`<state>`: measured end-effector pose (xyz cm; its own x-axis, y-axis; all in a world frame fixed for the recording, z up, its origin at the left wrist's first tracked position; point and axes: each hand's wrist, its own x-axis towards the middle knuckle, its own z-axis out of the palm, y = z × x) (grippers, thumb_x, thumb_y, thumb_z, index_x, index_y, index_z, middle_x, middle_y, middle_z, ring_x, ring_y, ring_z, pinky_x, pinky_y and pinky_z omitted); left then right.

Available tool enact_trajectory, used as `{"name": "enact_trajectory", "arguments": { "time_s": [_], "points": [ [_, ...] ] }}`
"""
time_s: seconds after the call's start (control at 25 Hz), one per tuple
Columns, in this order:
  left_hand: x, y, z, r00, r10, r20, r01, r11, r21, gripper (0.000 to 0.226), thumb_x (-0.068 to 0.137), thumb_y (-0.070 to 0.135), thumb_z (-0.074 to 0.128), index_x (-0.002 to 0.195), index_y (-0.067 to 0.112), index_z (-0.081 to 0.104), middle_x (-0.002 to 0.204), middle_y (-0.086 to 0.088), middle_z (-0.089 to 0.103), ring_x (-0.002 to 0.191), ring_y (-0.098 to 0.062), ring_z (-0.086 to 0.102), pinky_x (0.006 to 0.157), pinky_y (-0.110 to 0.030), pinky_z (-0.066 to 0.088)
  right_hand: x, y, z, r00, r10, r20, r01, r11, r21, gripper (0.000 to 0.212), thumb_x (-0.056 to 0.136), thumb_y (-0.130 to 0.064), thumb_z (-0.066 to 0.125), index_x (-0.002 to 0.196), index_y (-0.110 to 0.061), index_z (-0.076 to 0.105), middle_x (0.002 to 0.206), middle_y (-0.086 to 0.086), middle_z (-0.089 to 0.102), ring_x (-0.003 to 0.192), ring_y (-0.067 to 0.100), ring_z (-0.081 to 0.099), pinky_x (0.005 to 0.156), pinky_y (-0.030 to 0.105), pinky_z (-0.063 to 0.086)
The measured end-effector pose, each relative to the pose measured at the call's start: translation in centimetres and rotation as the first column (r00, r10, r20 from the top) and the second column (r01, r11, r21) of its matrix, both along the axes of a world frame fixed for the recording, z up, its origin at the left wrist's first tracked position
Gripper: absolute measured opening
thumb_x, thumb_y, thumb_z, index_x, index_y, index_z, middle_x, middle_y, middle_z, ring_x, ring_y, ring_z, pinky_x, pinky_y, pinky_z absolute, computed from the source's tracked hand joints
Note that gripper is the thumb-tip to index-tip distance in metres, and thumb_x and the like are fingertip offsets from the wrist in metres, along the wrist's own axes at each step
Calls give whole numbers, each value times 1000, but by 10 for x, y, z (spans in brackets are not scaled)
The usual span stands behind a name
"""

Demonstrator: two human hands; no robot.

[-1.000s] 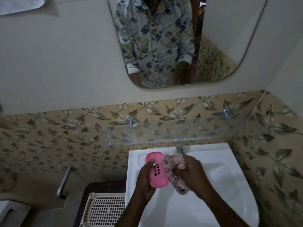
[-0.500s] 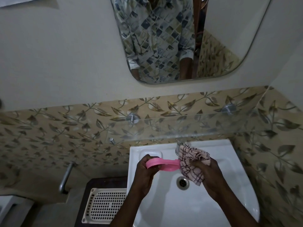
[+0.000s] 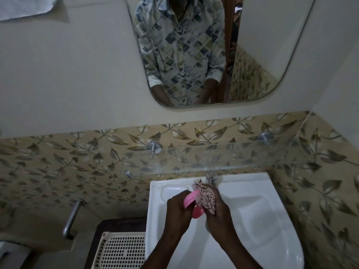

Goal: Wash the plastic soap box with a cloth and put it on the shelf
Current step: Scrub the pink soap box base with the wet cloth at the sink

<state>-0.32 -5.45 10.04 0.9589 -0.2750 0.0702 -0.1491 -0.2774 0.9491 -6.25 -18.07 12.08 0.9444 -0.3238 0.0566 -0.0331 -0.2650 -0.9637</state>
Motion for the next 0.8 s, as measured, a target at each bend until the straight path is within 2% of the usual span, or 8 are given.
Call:
{"name": "enact_trajectory", "arguments": {
  "time_s": [0.08,0.16,0.28,0.36,0.48,0.6,0.72,0.8],
  "points": [
    [6,-3,6,1000,-30,-9,31,995,92,12,73,19,66,72,30,66,71,15,72,66,-2,68,55,-19,52,-3,4,0,994,96,57,-90,992,-88,73,82,26,44,139,-21,47,138,-5,57,130,7,51,103,15,41],
    [10,-8,9,997,-68,-39,74,982,177,2,71,17,67,69,18,67,66,6,71,62,-12,67,53,-28,54,-8,5,-5,986,118,116,-100,984,-149,83,76,31,41,144,-16,39,147,-3,46,139,9,41,114,25,34],
    [6,-11,1,997,-74,27,62,949,309,24,83,8,58,60,2,62,57,-3,64,54,-12,55,53,-29,42,-8,0,-11,978,141,156,-99,963,-251,85,70,31,40,143,-14,38,148,8,44,143,24,36,118,41,29],
    [1,-7,-5,999,-14,45,5,979,201,26,83,8,54,61,3,66,59,-3,69,58,-9,59,53,-28,45,-5,-7,-12,975,146,167,-100,961,-259,78,72,25,42,139,-15,42,145,9,48,141,26,39,117,47,31],
    [-6,-7,-4,997,64,-41,-63,998,7,26,82,3,58,72,15,78,70,3,77,70,-10,73,60,-28,57,0,-9,-14,987,73,146,-45,981,-190,73,72,31,45,133,-8,53,139,8,56,134,24,49,113,52,37],
    [-10,-1,-7,996,83,23,-83,997,7,31,79,2,58,56,19,67,56,10,69,57,-1,65,50,-23,47,1,3,-19,939,238,250,-136,920,-367,72,71,25,48,135,-7,56,143,8,54,140,23,42,119,39,28],
    [-7,9,-6,995,98,-34,-100,993,-70,23,80,6,56,79,11,79,74,-5,78,75,-22,75,65,-37,61,10,-4,-18,987,67,145,-41,984,-173,70,75,31,44,129,-11,57,135,6,60,133,25,51,113,43,38],
    [-4,12,-1,995,94,-21,-96,992,-79,22,79,10,57,68,17,75,68,1,75,66,-14,71,61,-33,57,10,5,-15,970,110,217,-47,960,-277,75,71,31,44,133,-10,54,139,6,57,136,19,46,117,39,32]
  ]
}}
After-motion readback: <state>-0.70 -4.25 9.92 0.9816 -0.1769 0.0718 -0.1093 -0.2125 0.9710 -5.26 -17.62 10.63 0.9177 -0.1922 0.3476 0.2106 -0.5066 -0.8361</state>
